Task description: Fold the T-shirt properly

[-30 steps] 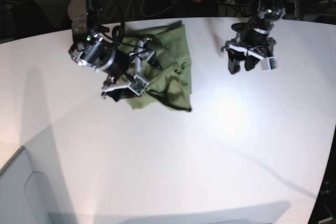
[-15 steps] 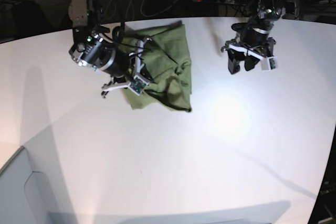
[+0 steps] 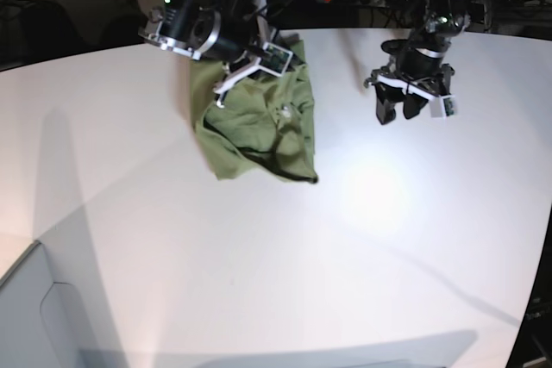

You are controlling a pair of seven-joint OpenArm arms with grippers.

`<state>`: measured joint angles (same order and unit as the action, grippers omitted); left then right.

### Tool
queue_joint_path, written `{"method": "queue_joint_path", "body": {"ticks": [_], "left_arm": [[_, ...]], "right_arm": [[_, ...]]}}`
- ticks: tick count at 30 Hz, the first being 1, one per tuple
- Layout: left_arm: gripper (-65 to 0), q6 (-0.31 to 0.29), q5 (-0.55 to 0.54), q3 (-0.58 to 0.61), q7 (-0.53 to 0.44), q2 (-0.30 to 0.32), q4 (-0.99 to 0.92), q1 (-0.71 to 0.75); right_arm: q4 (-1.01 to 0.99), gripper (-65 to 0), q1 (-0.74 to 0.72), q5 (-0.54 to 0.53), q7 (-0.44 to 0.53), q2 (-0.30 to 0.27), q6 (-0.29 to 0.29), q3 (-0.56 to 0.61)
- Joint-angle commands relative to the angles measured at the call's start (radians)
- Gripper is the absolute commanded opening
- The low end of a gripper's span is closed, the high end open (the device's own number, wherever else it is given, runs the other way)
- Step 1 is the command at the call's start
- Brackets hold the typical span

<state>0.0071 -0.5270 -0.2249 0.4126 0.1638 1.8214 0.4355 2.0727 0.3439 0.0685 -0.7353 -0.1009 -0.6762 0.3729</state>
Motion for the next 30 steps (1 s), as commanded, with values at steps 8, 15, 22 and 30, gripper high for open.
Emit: {"method": "queue_joint_path", "body": {"ticks": [8, 15, 22, 30], "left_arm": [[-33.1, -0.006, -0.006, -0.003, -0.022, 0.007, 0.018, 0.004], [-33.1, -0.006, -0.006, -0.003, -0.022, 0.007, 0.024, 0.009], [-33.1, -0.006, -0.005, -0.003, -0.022, 0.009, 0.027, 0.01], [-32.9, -0.005, -0.005, -0.003, -0.022, 0.009, 0.028, 0.012]], "right_arm": [[0.01, -64.9, -0.003, -0.016, 0.02, -0.032, -0.022, 0.085], [0.007, -64.6, -0.007, -0.016, 0.018, -0.035, -0.022, 0.122], [-0.005, -36.5, -0.024, -0.016, 0.018, -0.064, -0.022, 0.159], [0.004, -23.5, -0.026, -0.019, 0.029, -0.082, -0.022, 0.05]]}}
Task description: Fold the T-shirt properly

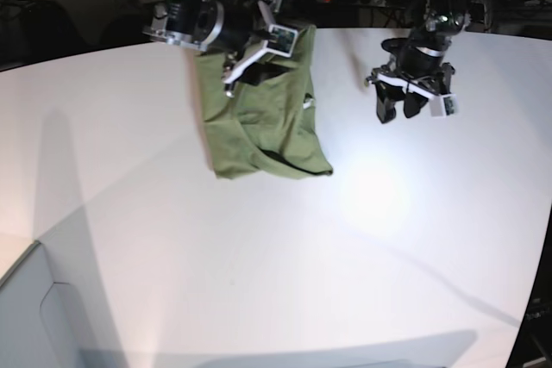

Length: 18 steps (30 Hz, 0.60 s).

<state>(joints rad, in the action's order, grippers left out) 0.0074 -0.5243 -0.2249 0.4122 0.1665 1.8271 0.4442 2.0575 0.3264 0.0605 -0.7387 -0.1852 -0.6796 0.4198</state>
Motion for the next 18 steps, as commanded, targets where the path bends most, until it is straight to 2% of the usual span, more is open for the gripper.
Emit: {"method": "queue_joint_path", "body": {"ticks": [1, 6, 10, 12, 16, 18], "left_arm": [[-32.9, -0.005, -0.007, -0.003, -0.022, 0.006, 0.023, 0.006], [-32.8, -0.005, -0.009, -0.003, -0.022, -0.002, 0.036, -0.002], [-32.8, -0.004, -0.009, 0.005, -0.022, -0.009, 0.058, -0.057], [-32.8, -0.001, -0.01, 0.006, -0.019, -0.034, 0.059, -0.083], [-32.8, -0.005, -0.01, 0.006, 0.064, -0.098, 0.087, -0.101], [-32.6, -0.005, -0.01, 0.005, 0.075, -0.135, 0.084, -0.106]], "right_arm": [[0.019, -23.5, -0.008, -0.011, 0.032, 0.005, -0.019, -0.029], [0.018, -23.5, -0.005, -0.012, 0.032, 0.037, -0.019, -0.189], [0.01, -23.5, -0.011, -0.012, 0.032, 0.045, -0.019, -0.247], [0.005, -23.5, -0.028, -0.011, 0.031, 0.045, -0.019, -0.264], [-0.016, -23.5, -0.033, -0.011, 0.031, 0.045, -0.019, -0.33], [-0.016, -23.5, -0.033, -0.011, 0.031, 0.045, -0.019, -0.359]]}}
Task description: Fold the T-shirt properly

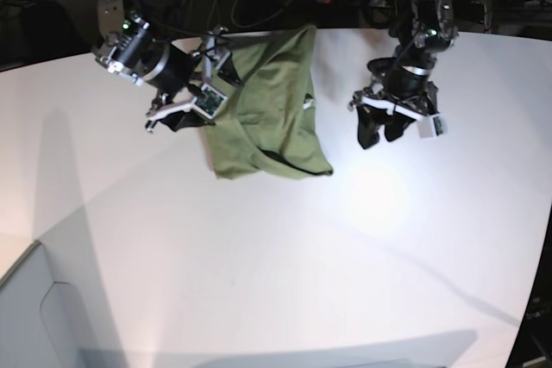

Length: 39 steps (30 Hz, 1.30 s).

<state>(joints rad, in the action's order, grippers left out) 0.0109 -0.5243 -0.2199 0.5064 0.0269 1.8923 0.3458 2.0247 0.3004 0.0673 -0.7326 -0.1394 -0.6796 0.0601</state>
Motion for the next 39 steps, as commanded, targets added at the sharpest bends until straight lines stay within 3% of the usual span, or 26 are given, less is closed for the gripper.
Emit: {"method": "queue_joint_path", "body": {"ticks": [1, 4, 10, 19, 27, 33, 39], "left_arm": [[-31.8, -0.009, -0.01, 0.0, -0.018, -0.008, 0.017, -0.023], [-27.9, -0.009, -0.01, 0.009, -0.01, -0.043, 0.006, -0.061], [-27.7, -0.002, 0.002, 0.121, -0.018, -0.058, -0.049, -0.066], [-27.7, -0.009, -0.01, 0.182, -0.021, -0.061, -0.219, -0.03], [-27.7, -0.009, -0.01, 0.245, -0.021, -0.061, -0.207, -0.011], [-27.7, -0.009, -0.01, 0.236, -0.021, -0.054, -0.05, 0.065], [-27.7, -0.009, -0.01, 0.248, -0.019, -0.064, -0.112, 0.031]], "right_arm": [[0.017, -23.5, -0.007, -0.017, 0.025, -0.001, -0.019, -0.01], [0.017, -23.5, -0.004, -0.017, 0.025, -0.001, -0.019, -0.035], [0.017, -23.5, 0.0, -0.017, 0.018, -0.001, -0.019, -0.082], [0.015, -23.5, -0.005, -0.017, 0.018, -0.001, -0.019, -0.161], [0.014, -23.5, 0.0, -0.017, 0.018, -0.001, -0.019, -0.173], [0.014, -23.5, 0.001, -0.017, 0.017, -0.001, -0.019, -0.173], [0.014, -23.5, 0.001, -0.017, 0.017, -0.001, -0.019, -0.168]]}}
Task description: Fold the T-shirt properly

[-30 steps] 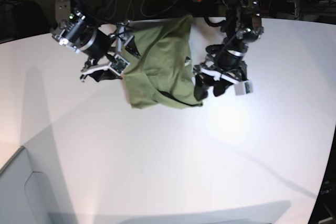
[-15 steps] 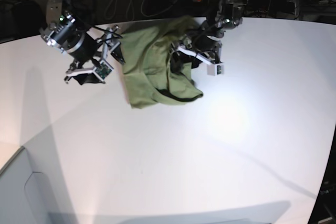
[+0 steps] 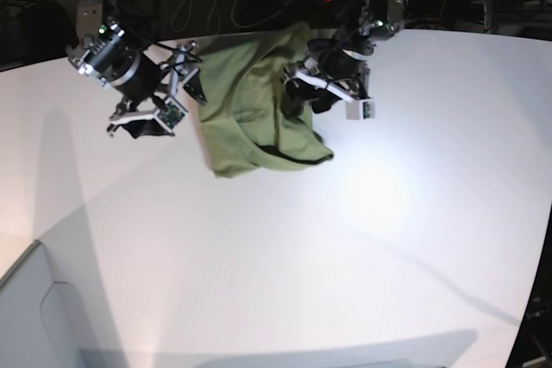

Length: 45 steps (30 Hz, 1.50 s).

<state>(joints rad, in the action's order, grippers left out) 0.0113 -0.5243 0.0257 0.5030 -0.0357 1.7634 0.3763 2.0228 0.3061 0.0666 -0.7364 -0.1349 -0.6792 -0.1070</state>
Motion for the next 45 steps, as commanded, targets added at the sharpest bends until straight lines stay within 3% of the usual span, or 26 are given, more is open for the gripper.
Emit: {"method": "queue_joint_path", "body": {"ticks": [1, 7, 12, 18, 23, 29, 45], "left_arm": [[-27.7, -0.009, -0.01, 0.013, -0.016, -0.01, -0.009, -0.01], [-27.7, -0.009, -0.009, 0.015, -0.017, -0.011, -0.061, -0.03], [-27.7, -0.01, -0.01, -0.102, -0.017, 0.024, -0.056, -0.032], [-27.7, -0.01, -0.01, -0.181, -0.01, 0.026, -0.056, -0.032], [-27.7, -0.01, -0.044, -0.175, -0.008, 0.018, 0.019, -0.015], [-27.7, -0.003, -0.116, -0.034, -0.011, 0.026, 0.123, 0.016], [-27.8, -0.004, -0.118, -0.016, -0.016, 0.024, -0.113, -0.04]], "right_arm": [[0.016, -23.5, -0.005, -0.017, 0.021, -0.006, -0.019, -0.001], [0.016, -23.5, -0.003, -0.017, 0.021, -0.006, -0.019, -0.004], [0.016, -23.5, -0.003, -0.017, 0.021, -0.007, -0.019, -0.006], [0.016, -23.5, -0.002, -0.017, 0.021, -0.007, -0.019, -0.003], [0.016, -23.5, -0.002, -0.017, 0.021, -0.007, -0.019, -0.003], [0.016, -23.5, -0.002, -0.017, 0.021, -0.007, -0.019, -0.003], [0.017, -23.5, 0.018, -0.017, 0.021, -0.007, -0.019, -0.003]]}}
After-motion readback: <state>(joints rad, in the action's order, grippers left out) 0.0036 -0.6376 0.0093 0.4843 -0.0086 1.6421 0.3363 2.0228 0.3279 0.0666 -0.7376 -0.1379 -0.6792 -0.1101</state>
